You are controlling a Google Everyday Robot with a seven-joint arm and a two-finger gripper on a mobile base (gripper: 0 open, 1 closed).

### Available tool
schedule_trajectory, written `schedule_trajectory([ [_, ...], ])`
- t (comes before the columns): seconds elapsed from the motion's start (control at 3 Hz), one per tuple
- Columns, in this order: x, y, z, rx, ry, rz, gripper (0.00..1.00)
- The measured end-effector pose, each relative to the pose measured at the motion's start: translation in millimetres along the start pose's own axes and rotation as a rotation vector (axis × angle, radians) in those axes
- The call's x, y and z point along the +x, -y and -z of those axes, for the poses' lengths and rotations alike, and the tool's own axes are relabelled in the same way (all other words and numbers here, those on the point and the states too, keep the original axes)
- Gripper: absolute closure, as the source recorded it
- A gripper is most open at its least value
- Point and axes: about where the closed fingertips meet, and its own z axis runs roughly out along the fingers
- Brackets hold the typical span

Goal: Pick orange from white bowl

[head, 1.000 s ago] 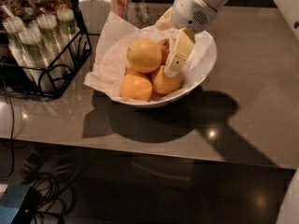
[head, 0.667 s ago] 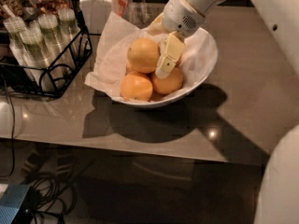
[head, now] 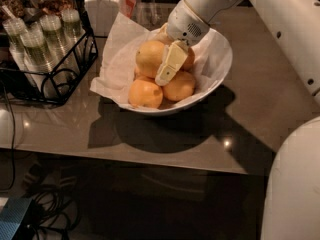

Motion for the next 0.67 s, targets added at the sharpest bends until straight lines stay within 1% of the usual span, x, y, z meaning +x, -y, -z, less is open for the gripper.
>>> schedule_trajectory([
  [0.67,-0.1,0.0,0.0,0.0,0.0,0.0,0.66],
])
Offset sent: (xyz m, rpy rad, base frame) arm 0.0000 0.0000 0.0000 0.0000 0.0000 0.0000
